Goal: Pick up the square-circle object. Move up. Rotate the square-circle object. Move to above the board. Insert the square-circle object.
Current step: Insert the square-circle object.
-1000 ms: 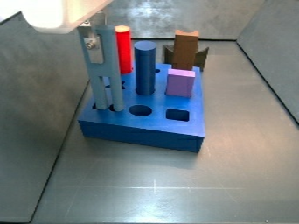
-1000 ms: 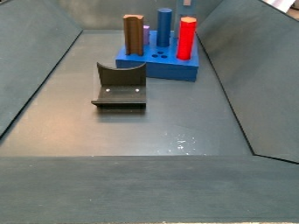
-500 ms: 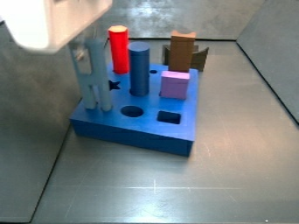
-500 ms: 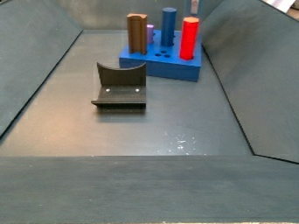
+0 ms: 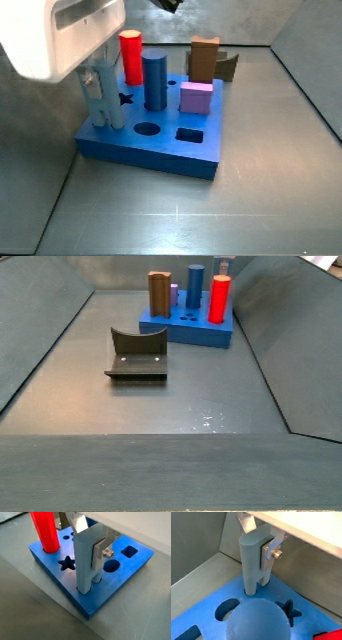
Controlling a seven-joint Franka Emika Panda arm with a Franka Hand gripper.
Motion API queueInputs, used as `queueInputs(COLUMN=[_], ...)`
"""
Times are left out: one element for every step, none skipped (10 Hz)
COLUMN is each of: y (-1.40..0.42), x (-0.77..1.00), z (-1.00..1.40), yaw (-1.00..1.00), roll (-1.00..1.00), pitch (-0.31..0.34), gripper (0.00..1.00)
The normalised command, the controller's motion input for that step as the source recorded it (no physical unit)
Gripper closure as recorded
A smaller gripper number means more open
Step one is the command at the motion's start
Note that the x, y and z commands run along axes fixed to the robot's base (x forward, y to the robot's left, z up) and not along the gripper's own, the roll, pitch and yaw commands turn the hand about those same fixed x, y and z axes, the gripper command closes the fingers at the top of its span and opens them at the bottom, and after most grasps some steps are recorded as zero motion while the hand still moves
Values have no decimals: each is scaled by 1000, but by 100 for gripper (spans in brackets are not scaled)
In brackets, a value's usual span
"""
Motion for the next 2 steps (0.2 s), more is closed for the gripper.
queueInputs(y=[0, 0], x=[0, 0], z=[-60, 0], yaw=[0, 0], roll=[1, 0], pitch=[-30, 0], gripper=[100, 100])
